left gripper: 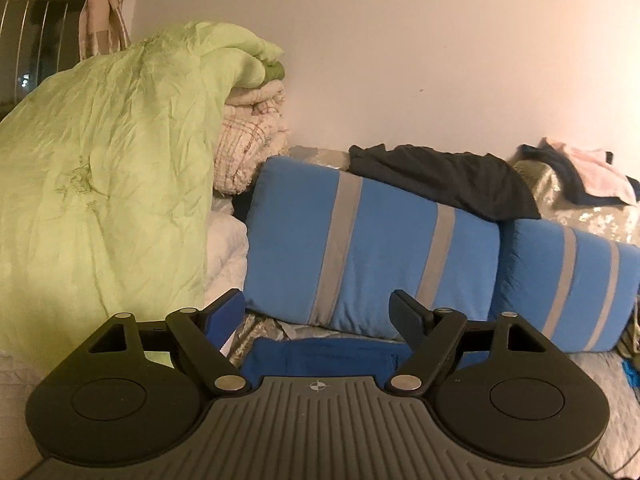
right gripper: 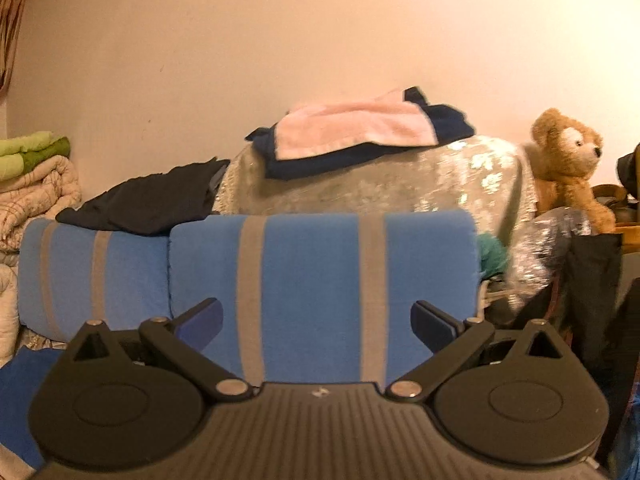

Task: Fold clothes

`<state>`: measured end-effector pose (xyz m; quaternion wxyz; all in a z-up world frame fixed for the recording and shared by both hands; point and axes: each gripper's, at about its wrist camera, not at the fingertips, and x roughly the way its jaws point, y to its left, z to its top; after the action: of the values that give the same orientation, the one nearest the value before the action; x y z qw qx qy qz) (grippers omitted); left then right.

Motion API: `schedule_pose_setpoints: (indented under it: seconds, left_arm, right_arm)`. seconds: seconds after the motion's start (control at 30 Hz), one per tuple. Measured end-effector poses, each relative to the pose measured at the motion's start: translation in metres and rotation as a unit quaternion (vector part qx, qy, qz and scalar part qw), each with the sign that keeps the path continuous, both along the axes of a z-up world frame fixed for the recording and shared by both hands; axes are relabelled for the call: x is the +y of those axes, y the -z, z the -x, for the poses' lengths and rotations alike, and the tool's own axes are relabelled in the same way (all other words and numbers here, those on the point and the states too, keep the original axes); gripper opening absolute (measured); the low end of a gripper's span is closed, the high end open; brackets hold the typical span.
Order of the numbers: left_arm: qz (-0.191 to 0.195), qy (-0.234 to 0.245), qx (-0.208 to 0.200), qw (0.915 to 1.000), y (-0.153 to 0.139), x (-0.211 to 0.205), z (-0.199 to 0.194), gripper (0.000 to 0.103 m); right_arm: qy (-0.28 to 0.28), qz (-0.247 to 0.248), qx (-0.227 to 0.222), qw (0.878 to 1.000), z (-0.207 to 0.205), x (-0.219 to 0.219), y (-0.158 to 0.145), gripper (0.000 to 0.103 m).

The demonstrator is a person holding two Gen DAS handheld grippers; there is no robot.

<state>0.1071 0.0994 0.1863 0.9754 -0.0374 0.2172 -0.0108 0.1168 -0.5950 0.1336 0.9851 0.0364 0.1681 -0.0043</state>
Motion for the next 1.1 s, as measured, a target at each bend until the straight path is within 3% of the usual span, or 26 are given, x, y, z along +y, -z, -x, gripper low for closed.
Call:
schedule_pose_setpoints:
  seconds: [0.33, 0.5, 0.63, 0.77, 0.87, 1.1]
  left_arm:
    - [0.011, 0.038, -0.006, 0.9992, 0.006, -0.013, 0.048, 0.080]
    - [-0.017, 0.064, -0.016, 0.9977, 0.004, -0.025, 0.078, 0.080]
    - [-0.027, 0.075, 0.004, 0.9968, 0.006, -0.025, 0.100, 0.080]
    - [-0.015, 0.074, 0.032, 0.9967, 0.016, -0.015, 0.113, 0.080]
    - [-0.010, 0.065, 0.057, 0.9962, 0.040, -0.009, 0.114, 0.080]
    - [0.013, 0.063, 0.126, 0.9900, 0.127, -0.017, 0.096, 0.080]
  right_arm:
    - [0.004, 0.025, -0.020, 0.999, 0.078, -0.047, -0.008, 0.103]
    - [0.004, 0.028, -0.024, 0.999, 0.115, -0.064, -0.009, 0.103]
    - [-0.011, 0.047, -0.017, 0.999, 0.146, -0.075, -0.005, 0.103]
    - [-0.036, 0.070, 0.019, 0.997, 0.170, -0.084, -0.001, 0.103]
    - [-0.052, 0.089, 0.054, 0.993, 0.182, -0.084, 0.012, 0.103]
    - [-0.058, 0.081, 0.120, 0.988, 0.180, -0.069, 0.084, 0.103]
